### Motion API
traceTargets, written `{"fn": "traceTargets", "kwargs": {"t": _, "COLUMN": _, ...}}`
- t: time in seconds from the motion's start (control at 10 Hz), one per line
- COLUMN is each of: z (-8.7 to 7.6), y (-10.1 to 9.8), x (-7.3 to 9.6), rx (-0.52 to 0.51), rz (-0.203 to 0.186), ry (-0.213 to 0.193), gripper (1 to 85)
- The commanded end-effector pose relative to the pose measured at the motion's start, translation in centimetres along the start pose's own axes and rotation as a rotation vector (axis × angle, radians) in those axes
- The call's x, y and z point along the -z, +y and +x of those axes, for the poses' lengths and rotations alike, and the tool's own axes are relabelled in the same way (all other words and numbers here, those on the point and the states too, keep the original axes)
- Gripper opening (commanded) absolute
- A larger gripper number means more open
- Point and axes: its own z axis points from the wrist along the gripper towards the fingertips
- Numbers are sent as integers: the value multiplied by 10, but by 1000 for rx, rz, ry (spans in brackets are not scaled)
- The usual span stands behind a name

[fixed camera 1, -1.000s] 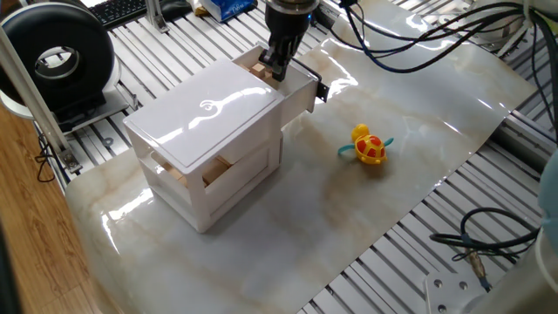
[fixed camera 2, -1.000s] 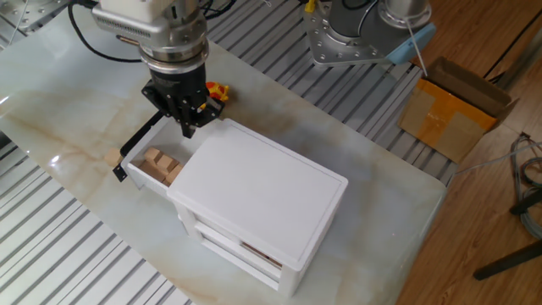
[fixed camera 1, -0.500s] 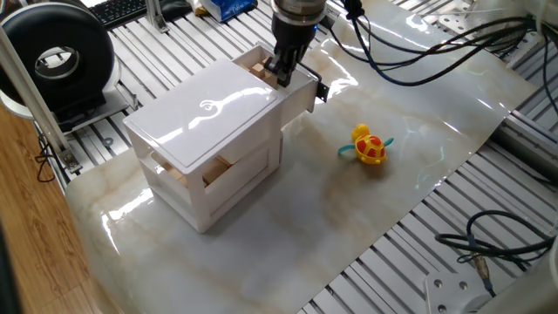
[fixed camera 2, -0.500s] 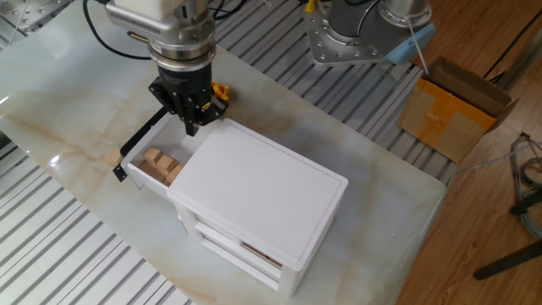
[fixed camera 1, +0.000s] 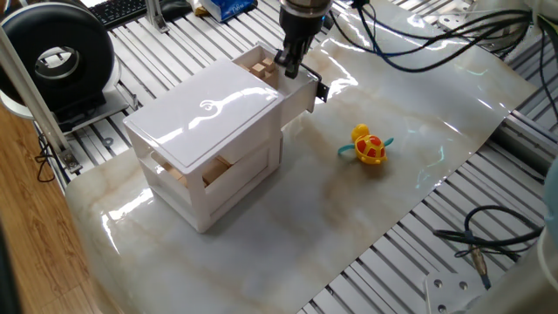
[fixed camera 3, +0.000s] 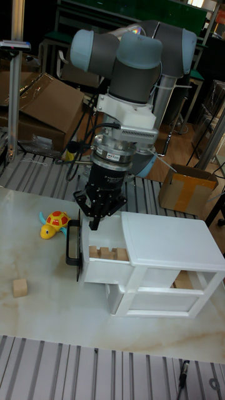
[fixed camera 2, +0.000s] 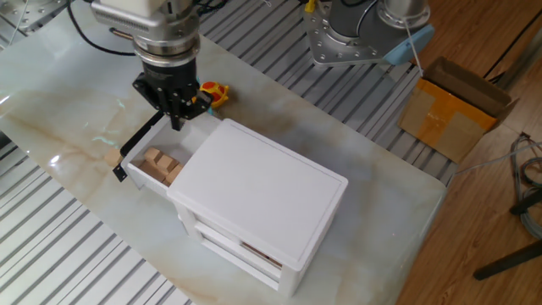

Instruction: Take something out of a drawer

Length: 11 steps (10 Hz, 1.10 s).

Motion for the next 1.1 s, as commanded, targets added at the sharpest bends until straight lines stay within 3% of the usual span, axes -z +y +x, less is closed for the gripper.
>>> {"fn": "traceTargets", "kwargs": {"t": 0.0, "z": 1, "y": -25, "x": -3, "rx": 97, "rz": 34, "ry": 13, "gripper": 10}}
{"fn": "traceTargets", "kwargs": {"t": 0.1, "z": 3, "y": -32, "x": -1, "rx": 127, "rz": 64, "ry": 28, "gripper": 10}}
{"fn": "traceTargets", "kwargs": {"t": 1.0, "z": 13, "y": -48, "x": 6, "rx": 173, "rz": 89, "ry": 43, "gripper": 10}}
